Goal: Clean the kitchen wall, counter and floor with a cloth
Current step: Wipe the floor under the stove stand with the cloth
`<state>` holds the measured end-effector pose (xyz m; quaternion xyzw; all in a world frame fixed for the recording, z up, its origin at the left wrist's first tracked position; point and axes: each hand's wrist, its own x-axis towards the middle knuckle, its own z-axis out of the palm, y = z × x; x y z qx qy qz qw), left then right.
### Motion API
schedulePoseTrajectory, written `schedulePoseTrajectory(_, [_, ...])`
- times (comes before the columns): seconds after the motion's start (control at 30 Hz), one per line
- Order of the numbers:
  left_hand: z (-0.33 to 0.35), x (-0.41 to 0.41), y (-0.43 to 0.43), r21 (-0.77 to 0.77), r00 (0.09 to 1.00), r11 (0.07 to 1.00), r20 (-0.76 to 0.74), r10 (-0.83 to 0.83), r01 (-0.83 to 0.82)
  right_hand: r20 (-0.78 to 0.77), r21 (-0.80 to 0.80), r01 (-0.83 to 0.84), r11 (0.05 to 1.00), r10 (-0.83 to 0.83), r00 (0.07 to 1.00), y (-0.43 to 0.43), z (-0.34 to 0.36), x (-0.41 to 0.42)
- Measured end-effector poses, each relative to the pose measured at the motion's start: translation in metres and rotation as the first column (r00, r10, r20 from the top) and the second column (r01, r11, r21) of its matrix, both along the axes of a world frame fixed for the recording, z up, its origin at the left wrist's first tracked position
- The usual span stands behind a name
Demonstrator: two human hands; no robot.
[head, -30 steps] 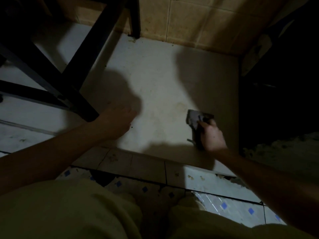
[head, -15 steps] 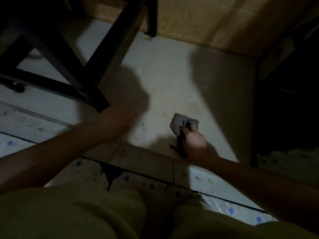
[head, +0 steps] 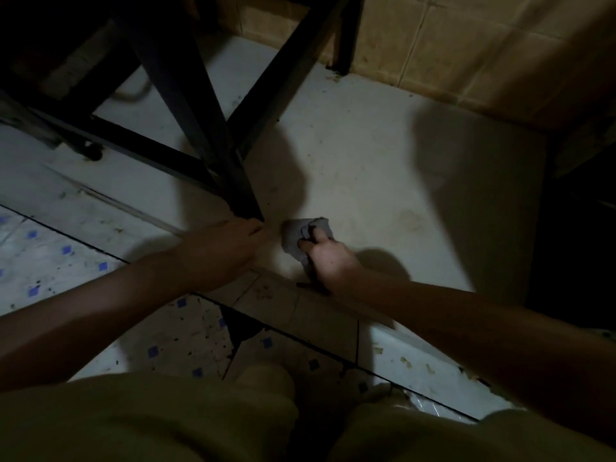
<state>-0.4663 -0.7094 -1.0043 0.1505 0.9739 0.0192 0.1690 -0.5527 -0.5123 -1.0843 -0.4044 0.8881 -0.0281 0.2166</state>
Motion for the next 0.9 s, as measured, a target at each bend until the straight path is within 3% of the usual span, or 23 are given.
schedulePoseTrajectory(0.1, [0.003, -0.004, 0.005, 0.014, 1.000, 1.000, -0.010, -0.024, 0.024, 0.029, -0.096, -0.143, 0.985, 0.146, 0.989, 0.010, 0.001, -0.002])
schedulePoseTrajectory(0.17, [0.002, -0.008, 0.008, 0.043, 0.999, 0.998, 0.011, -0.048, 0.048, -0.051, -0.127, -0.249, 0.960, 0.244, 0.968, 0.024, 0.001, 0.001])
schedulePoseTrajectory(0.4, [-0.008, -0.019, 0.018, 0.018, 0.995, 0.998, 0.079, -0.058, 0.057, -0.057, -0.093, -0.249, 0.964, 0.244, 0.968, 0.068, -0.003, 0.006])
schedulePoseTrajectory(0.57, [-0.009, -0.013, 0.009, 0.005, 0.995, 0.998, 0.077, -0.056, 0.056, -0.039, -0.179, -0.177, 0.968, 0.173, 0.984, 0.063, -0.001, -0.001])
schedulePoseTrajectory(0.7, [-0.007, -0.008, 0.003, -0.016, 0.997, 0.999, 0.053, -0.048, 0.049, -0.015, -0.178, 0.060, 0.982, -0.063, 0.998, 0.052, 0.000, -0.034])
schedulePoseTrajectory(0.8, [-0.005, -0.003, 0.003, -0.013, 0.997, 0.998, 0.052, -0.060, 0.061, -0.060, -0.183, 0.276, 0.944, -0.291, 0.955, 0.052, 0.002, -0.054])
schedulePoseTrajectory(0.9, [-0.003, -0.003, 0.006, -0.008, 0.997, 0.998, 0.051, -0.064, 0.064, -0.096, -0.087, 0.257, 0.962, -0.265, 0.959, 0.049, 0.003, -0.050])
